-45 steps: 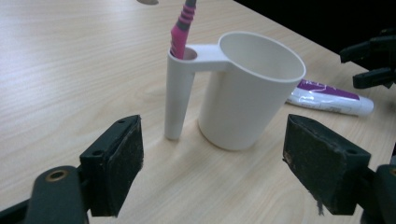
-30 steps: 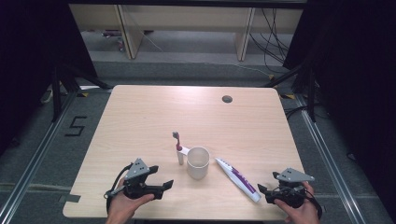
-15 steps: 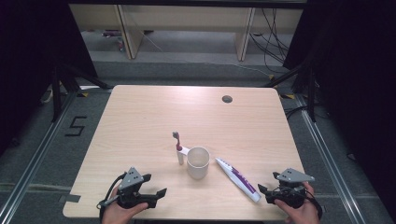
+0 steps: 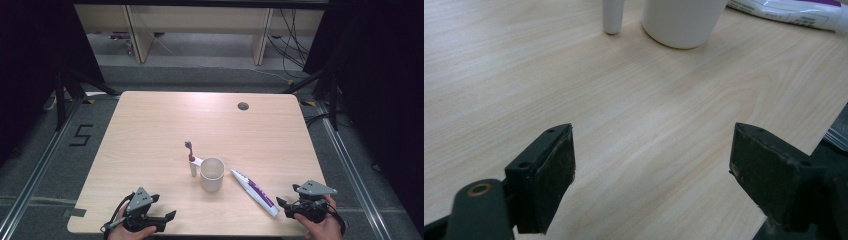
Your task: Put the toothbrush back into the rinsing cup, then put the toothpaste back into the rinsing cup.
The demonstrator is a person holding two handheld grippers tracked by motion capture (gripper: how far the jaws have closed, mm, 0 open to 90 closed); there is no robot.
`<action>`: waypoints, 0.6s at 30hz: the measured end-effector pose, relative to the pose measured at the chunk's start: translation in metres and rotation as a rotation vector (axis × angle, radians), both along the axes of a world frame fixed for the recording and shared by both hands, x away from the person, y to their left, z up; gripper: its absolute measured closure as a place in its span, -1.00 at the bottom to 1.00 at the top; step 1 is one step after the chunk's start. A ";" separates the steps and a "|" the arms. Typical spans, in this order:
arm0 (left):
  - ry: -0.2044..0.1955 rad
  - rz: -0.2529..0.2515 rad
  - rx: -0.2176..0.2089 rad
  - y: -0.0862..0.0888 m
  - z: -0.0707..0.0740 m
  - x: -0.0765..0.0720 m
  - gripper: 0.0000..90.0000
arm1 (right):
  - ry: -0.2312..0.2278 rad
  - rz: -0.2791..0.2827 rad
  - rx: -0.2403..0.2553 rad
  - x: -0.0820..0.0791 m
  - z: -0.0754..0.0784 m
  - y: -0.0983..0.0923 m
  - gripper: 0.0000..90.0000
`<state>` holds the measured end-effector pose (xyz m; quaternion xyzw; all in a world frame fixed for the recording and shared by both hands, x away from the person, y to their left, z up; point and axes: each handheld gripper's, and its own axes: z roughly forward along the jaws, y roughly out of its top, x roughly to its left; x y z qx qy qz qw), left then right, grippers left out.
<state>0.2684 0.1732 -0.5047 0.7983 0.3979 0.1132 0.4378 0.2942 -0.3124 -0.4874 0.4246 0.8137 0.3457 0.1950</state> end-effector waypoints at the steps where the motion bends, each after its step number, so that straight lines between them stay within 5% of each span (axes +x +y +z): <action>1: 0.000 0.003 -0.007 -0.001 0.000 -0.001 -0.60 | 0.002 0.000 0.000 0.000 0.000 0.000 -0.44; 3: 0.001 0.001 -0.002 -0.001 -0.001 -0.001 -0.60 | 0.013 -0.033 0.016 -0.002 0.000 0.002 -0.44; 4: 0.004 -0.013 0.019 0.000 0.000 -0.001 -0.60 | 0.000 -0.019 0.009 -0.001 0.001 0.001 -0.44; 5: 0.003 0.007 -0.005 -0.002 -0.001 -0.001 -0.60 | -0.026 0.003 -0.008 0.001 0.002 -0.001 -0.44; 6: 0.004 0.003 0.003 -0.001 -0.002 -0.001 -0.60 | 0.005 -0.004 0.006 -0.001 0.004 0.001 -0.44; 9: 0.011 -0.007 0.025 0.001 -0.002 0.000 -0.60 | -0.015 0.010 -0.010 0.001 0.006 0.002 -0.44; 11: 0.013 -0.008 0.018 0.000 -0.004 0.000 -0.60 | 0.042 -0.013 0.026 -0.002 0.008 0.008 -0.44; 14: 0.014 0.000 0.007 -0.002 -0.005 0.000 -0.60 | 0.025 0.047 0.001 0.003 0.012 0.009 -0.44; 17: 0.015 -0.024 0.040 0.000 -0.006 0.002 -0.60 | 0.046 0.055 -0.024 0.004 0.016 0.013 -0.43; 18: 0.012 -0.021 0.040 -0.001 -0.006 0.002 -0.60 | 0.085 0.041 -0.017 0.003 0.018 0.018 -0.43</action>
